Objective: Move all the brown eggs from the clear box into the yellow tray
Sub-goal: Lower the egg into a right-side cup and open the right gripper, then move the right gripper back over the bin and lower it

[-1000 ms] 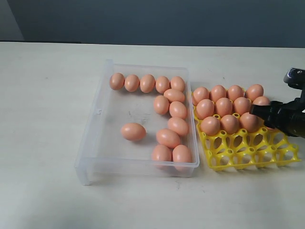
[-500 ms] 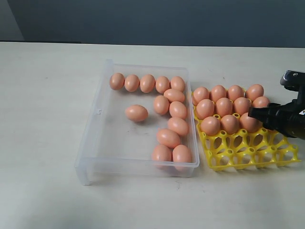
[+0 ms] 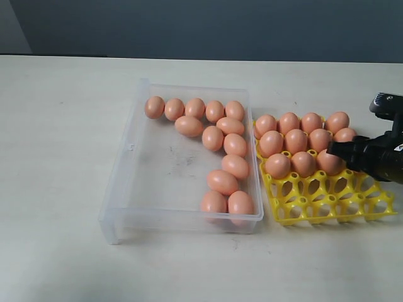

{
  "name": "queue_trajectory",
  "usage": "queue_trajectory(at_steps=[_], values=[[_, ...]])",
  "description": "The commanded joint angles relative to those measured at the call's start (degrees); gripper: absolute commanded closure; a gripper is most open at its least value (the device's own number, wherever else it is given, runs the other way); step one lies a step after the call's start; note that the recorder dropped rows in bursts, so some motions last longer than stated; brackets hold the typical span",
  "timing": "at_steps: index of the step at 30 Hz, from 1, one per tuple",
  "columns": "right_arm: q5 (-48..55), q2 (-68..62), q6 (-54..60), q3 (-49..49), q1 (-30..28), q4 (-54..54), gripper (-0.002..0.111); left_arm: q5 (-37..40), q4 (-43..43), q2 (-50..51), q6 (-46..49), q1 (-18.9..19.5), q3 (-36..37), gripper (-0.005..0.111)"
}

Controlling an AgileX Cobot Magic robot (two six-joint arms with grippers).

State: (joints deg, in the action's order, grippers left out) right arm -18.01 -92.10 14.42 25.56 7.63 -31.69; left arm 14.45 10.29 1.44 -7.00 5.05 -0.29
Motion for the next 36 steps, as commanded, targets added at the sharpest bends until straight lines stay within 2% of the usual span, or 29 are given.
queue_trajectory(at_steps=[1, 11, 17, 21, 27, 32, 36], values=[[0.48, -0.2, -0.12, 0.45, -0.21, 0.71, 0.055, -0.71, -0.13, 0.05, -0.05, -0.03, 0.29, 0.095], [0.28, 2.72, -0.12, 0.53, -0.21, 0.5, 0.055, -0.71, -0.13, 0.05, -0.05, -0.03, 0.29, 0.095], [1.38, 9.59, -0.66, 0.89, -0.21, 0.38, 0.055, -0.71, -0.13, 0.05, -0.05, -0.03, 0.29, 0.095], [11.78, 17.3, -1.6, 4.9, -0.21, 0.38, 0.055, -0.71, -0.13, 0.05, -0.05, -0.03, 0.29, 0.095], [43.19, 18.19, 3.5, 18.29, 1.4, -0.1, 0.055, -0.71, -0.13, 0.05, -0.05, -0.03, 0.29, 0.095], [49.55, 12.46, 15.11, 26.32, 10.09, -9.04, 0.055, -0.71, -0.13, 0.05, -0.05, -0.03, 0.29, 0.095], [49.55, 5.23, 19.37, 30.59, 16.76, -6.2, 0.055, -0.71, -0.13, 0.05, -0.05, -0.03, 0.29, 0.095]])
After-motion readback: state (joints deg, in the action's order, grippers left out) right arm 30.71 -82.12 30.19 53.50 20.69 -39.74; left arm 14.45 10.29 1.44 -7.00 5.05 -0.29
